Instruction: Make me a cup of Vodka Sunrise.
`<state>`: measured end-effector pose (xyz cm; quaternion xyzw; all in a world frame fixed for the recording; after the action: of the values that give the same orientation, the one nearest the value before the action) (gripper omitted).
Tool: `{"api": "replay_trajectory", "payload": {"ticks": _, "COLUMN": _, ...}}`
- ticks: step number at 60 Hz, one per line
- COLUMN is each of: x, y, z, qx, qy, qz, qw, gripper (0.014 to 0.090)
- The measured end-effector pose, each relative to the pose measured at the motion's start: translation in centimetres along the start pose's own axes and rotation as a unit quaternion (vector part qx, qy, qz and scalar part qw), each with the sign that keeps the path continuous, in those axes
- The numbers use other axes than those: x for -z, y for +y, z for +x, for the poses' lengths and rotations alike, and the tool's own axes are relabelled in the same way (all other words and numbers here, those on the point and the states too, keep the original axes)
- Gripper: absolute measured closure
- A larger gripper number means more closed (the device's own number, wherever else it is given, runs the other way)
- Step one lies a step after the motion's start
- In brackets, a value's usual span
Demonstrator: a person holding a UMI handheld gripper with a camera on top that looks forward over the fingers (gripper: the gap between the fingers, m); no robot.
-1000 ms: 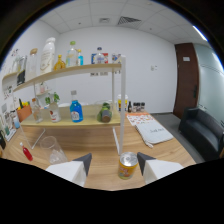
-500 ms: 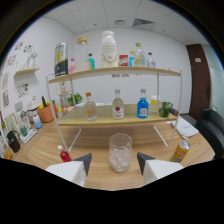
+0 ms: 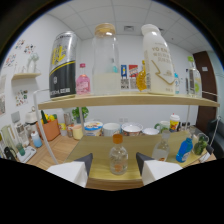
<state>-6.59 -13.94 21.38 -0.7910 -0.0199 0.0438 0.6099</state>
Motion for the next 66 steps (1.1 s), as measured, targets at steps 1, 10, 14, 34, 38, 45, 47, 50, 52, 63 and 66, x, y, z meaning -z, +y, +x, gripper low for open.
{"api": "replay_trajectory", "payload": {"ticks": 1, "x": -0.5, "y": 0.0, "z": 0.0, "qx": 0.001, "qy": 0.001, "qz": -0.003, "qw": 1.000, "gripper": 0.0255}}
{"api": "replay_trajectory", "payload": {"ticks": 10, "x": -3.3, "y": 0.9, "z": 0.8, "qx": 0.008, "qy": 0.026, "qz": -0.027, "qw": 0.999, "gripper": 0.0502}}
{"api": "replay_trajectory", "payload": {"ticks": 14, "x": -3.8, "y": 1.3, "z": 0.9, "qx": 0.009, "qy": 0.030, "qz": -0.035, "qw": 0.999, "gripper": 0.0598}}
{"api": "replay_trajectory", "payload": {"ticks": 34, "x": -3.1, "y": 0.9, "z": 1.0, "qx": 0.013, "qy": 0.027, "qz": -0.037, "qw": 0.999, "gripper": 0.0689}}
{"api": "replay_trajectory", "payload": {"ticks": 38, "x": -2.0, "y": 0.3, "z": 0.9, "qx": 0.011, "qy": 0.026, "qz": -0.031, "qw": 0.999, "gripper": 0.0691}}
{"api": "replay_trajectory", "payload": {"ticks": 45, "x": 0.7, "y": -0.5, "z": 0.5, "qx": 0.004, "qy": 0.017, "qz": -0.014, "qw": 1.000, "gripper": 0.0691}}
{"api": "replay_trajectory", "payload": {"ticks": 47, "x": 1.4, "y": -0.3, "z": 0.6, "qx": 0.003, "qy": 0.015, "qz": -0.013, "qw": 1.000, "gripper": 0.0690}}
{"api": "replay_trajectory", "payload": {"ticks": 50, "x": 2.5, "y": 0.4, "z": 0.8, "qx": -0.003, "qy": 0.015, "qz": -0.015, "qw": 1.000, "gripper": 0.0691}}
{"api": "replay_trajectory", "payload": {"ticks": 52, "x": 3.2, "y": 1.1, "z": 1.0, "qx": -0.012, "qy": 0.014, "qz": -0.016, "qw": 1.000, "gripper": 0.0690}}
{"api": "replay_trajectory", "payload": {"ticks": 63, "x": 5.5, "y": 6.4, "z": 2.5, "qx": -0.118, "qy": 0.020, "qz": -0.054, "qw": 0.991, "gripper": 0.0693}}
{"api": "replay_trajectory", "payload": {"ticks": 66, "x": 5.7, "y": 7.7, "z": 2.9, "qx": -0.163, "qy": 0.020, "qz": -0.066, "qw": 0.984, "gripper": 0.0692}}
